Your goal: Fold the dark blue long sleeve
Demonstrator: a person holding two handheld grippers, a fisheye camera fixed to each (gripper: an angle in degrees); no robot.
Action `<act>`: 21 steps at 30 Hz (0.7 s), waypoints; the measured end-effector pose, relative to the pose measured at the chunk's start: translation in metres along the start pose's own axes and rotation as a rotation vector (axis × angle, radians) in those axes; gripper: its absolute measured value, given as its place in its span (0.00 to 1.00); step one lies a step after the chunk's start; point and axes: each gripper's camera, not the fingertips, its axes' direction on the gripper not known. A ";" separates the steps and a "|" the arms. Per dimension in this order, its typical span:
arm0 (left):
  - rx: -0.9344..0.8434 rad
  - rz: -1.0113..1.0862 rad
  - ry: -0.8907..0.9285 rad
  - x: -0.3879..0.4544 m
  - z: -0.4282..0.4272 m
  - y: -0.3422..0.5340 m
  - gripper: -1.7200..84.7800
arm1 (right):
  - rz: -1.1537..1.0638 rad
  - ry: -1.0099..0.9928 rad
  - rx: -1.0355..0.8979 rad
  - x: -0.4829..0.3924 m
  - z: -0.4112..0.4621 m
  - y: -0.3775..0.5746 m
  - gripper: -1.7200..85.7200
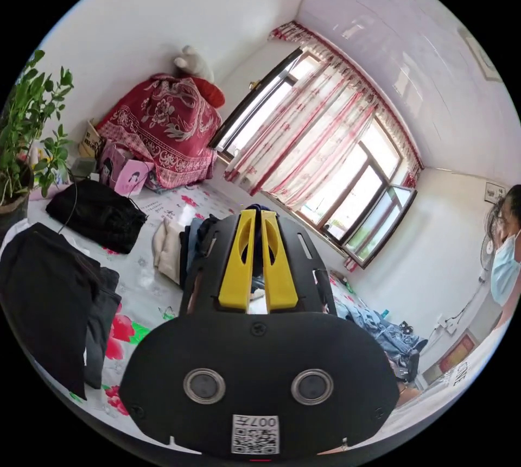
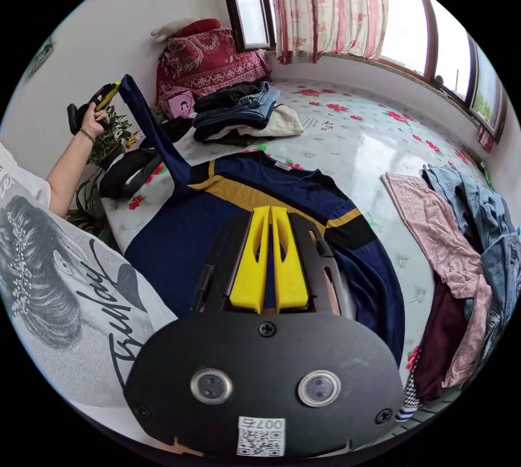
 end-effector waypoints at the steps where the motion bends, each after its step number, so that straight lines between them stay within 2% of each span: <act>1: -0.039 0.040 0.022 0.016 0.010 0.008 0.01 | 0.008 -0.001 -0.001 0.001 -0.001 0.002 0.02; 3: -0.123 0.130 0.067 0.053 0.033 0.020 0.01 | 0.041 -0.013 0.013 0.006 -0.006 0.011 0.02; 6: -0.281 0.327 0.262 0.136 0.080 0.053 0.02 | 0.065 -0.009 0.036 0.011 -0.014 0.021 0.03; 8: -0.490 0.495 0.460 0.215 0.124 0.105 0.03 | 0.080 0.011 0.043 0.014 -0.017 0.028 0.03; 12: -0.854 0.574 0.756 0.299 0.180 0.236 0.10 | 0.157 0.051 0.001 0.029 -0.009 0.052 0.05; 14: -1.046 0.566 0.745 0.312 0.201 0.329 0.14 | 0.200 0.063 -0.033 0.037 -0.001 0.065 0.06; 17: -1.137 0.552 0.627 0.298 0.207 0.400 0.15 | 0.278 0.063 -0.091 0.050 0.014 0.088 0.07; 21: -1.212 0.472 0.333 0.232 0.211 0.460 0.15 | 0.301 0.030 -0.152 0.060 0.048 0.097 0.08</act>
